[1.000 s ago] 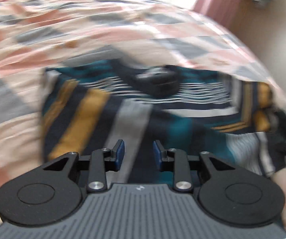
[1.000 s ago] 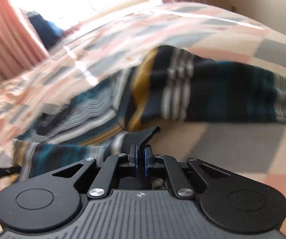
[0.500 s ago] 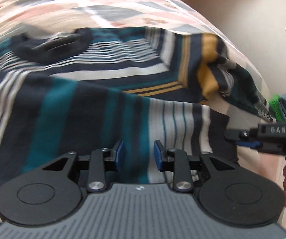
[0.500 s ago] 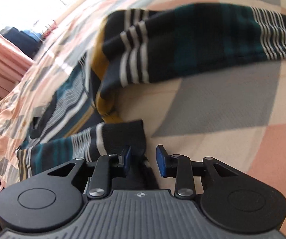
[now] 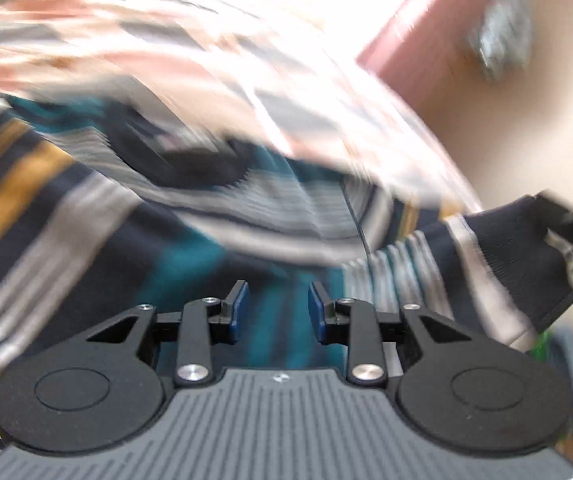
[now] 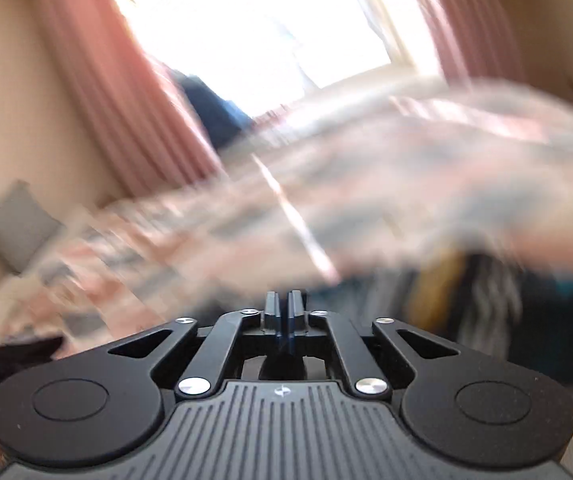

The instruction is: Fold clothes

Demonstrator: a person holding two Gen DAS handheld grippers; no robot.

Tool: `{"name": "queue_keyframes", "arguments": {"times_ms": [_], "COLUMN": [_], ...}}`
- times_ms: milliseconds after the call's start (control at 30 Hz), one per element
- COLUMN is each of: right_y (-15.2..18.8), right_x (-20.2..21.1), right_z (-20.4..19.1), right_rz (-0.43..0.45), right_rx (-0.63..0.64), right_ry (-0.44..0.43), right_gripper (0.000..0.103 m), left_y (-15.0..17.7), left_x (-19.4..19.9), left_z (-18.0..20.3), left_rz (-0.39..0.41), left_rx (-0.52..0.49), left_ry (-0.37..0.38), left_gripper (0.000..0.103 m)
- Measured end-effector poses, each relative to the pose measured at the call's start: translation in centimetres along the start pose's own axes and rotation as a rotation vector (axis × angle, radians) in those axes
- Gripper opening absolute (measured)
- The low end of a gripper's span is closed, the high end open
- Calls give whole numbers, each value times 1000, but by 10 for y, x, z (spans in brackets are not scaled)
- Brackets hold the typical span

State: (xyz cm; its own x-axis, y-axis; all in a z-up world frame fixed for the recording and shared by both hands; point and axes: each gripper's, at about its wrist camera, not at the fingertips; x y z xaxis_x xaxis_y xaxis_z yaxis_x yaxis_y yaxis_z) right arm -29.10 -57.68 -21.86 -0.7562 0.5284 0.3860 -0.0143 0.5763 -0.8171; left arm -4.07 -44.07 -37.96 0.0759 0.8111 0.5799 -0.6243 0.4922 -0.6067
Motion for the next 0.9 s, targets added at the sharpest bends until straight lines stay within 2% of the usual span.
{"name": "queue_keyframes", "arguments": {"times_ms": [67,100,133,167,267,300,467,567,667,733,800,833,900], "right_y": [-18,-22,-24,-20,18,35,96,115,115,109,98,93,91], "right_x": [11,14,9,-3,-42,-44,-34,-46,-66,-77,-86,-89,-91], "right_z": [-13,-17,-16,-8,36,47,68,71,78,75,58,50,34], "right_rz": [147,178,144,51,-292,-340,-430,-447,-411,-391,-368,-363,-387], "right_rx": [64,93,107,83,-139,-201,-418,-550,-599,-531,-350,-265,-146], "right_ry": [-97,-110,-94,-55,113,136,145,123,134,141,127,93,-39], "right_gripper": [0,0,0,0,5,7,23,52,52,44,42,42,38], "left_y": [-12,-17,-19,-21,-16,-11,11,13,12,17,27,31,33], "left_x": [17,24,28,31,28,29,27,17,4,-12,-25,-22,-4], "left_z": [-11,-15,-20,-24,-37,-41,-39,-31,-17,-9,-4,-2,4], "left_rz": [86,114,127,130,68,46,-39,-73,-123,-187,-235,-219,-135], "left_rx": [60,81,98,113,141,145,86,90,92,99,91,62,0], "left_ry": [-24,-39,-55,-72,-113,-112,-94,-46,56,93,39,10,-38], "left_gripper": [26,27,27,28,28,28,30,30,35,36,30,29,29]}}
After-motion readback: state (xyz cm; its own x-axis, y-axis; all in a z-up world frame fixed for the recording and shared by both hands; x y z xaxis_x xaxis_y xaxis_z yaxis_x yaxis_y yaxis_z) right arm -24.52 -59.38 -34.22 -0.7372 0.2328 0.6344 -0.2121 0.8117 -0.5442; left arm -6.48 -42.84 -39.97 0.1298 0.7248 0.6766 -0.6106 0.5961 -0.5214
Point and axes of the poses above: each gripper's, at about its wrist camera, not at the fingertips, and x roughly against the way its jaws point, z to its right, y to its underside, and after that the axes turned 4 degrees about y, right-handed
